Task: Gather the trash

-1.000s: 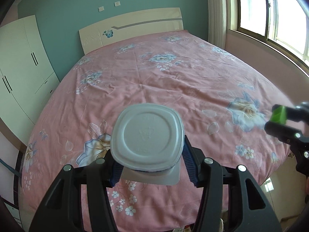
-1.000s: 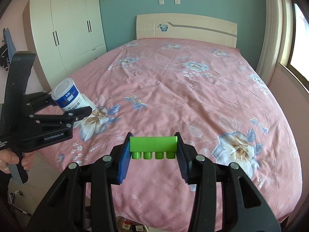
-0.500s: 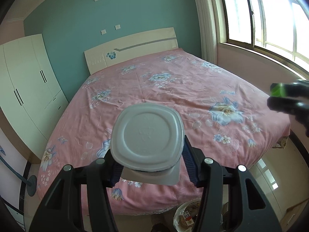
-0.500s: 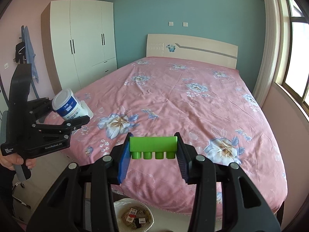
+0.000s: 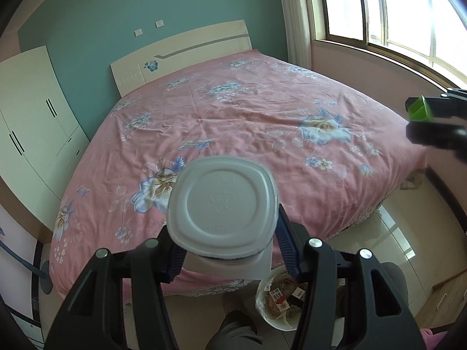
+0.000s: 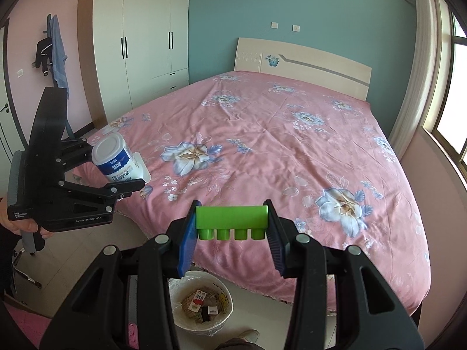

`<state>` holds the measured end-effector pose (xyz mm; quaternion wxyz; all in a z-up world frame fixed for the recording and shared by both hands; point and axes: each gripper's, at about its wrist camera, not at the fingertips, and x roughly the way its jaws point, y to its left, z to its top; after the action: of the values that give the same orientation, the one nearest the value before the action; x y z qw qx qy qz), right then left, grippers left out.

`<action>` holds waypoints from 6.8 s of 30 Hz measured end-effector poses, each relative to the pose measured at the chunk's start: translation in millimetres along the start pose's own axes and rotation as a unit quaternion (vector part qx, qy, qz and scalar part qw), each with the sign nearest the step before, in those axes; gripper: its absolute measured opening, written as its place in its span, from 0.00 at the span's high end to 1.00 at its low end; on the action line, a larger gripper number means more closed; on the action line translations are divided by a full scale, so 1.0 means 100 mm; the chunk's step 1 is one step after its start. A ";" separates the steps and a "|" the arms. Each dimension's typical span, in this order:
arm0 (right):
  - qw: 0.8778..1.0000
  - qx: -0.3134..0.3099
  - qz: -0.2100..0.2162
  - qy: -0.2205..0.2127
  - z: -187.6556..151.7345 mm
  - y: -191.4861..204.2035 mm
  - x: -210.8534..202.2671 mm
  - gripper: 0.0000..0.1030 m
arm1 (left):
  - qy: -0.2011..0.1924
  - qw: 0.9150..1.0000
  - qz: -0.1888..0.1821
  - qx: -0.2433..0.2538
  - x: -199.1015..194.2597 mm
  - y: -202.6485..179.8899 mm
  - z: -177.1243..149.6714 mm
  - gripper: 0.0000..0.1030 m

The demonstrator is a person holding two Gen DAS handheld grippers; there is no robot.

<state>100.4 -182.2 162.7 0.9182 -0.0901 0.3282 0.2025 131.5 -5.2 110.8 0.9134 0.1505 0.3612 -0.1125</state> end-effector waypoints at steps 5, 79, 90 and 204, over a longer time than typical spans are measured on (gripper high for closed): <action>1.000 -0.004 0.009 0.026 -0.17 0.05 0.19 0.57 | 0.030 0.999 -0.014 0.004 0.19 -0.07 -0.21 0.45; 0.900 0.031 0.121 0.417 -3.35 0.46 3.37 0.57 | 0.402 0.903 -0.143 -0.042 3.42 -1.09 -2.73 0.45; 0.881 0.057 0.140 0.448 -3.69 0.55 3.80 0.57 | 0.429 0.884 -0.158 -0.097 3.85 -1.17 -2.90 0.45; 0.980 0.117 -0.161 0.021 -1.87 0.58 0.04 0.24 | -0.018 0.997 0.037 -0.061 -0.41 -0.63 -1.54 0.08</action>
<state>-28.0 -184.5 14.5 0.9360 -0.0382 0.3497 0.0106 -13.8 -4.6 20.8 0.9308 0.1059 0.3449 -0.0588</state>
